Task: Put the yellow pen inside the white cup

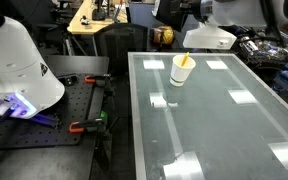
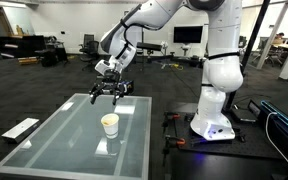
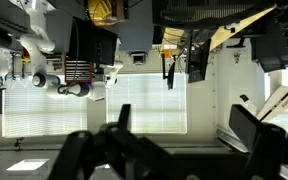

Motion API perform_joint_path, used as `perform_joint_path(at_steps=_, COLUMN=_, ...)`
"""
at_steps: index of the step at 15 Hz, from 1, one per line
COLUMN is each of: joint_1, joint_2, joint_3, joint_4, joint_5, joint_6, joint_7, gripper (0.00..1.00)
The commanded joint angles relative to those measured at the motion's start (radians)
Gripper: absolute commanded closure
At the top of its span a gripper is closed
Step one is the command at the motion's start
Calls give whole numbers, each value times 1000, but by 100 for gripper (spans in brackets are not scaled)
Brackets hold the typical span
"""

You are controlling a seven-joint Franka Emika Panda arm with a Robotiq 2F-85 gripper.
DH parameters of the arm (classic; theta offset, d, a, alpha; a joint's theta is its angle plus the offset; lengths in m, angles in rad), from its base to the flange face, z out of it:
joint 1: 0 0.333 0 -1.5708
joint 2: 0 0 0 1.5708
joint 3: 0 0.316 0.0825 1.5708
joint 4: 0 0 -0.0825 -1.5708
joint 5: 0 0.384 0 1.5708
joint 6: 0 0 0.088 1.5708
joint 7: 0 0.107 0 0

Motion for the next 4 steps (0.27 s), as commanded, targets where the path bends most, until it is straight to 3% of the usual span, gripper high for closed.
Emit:
perform_joint_path(at_steps=1, joint_1=-3, joint_2=3, joint_3=2, joint_4=1, joint_5=-1, joint_6=-1, joint_7=1, gripper=0)
perform_joint_path(at_steps=4, joint_1=-5, joint_2=7, joint_3=1, joint_4=1, joint_5=-1, joint_6=-1, joint_7=1, gripper=0)
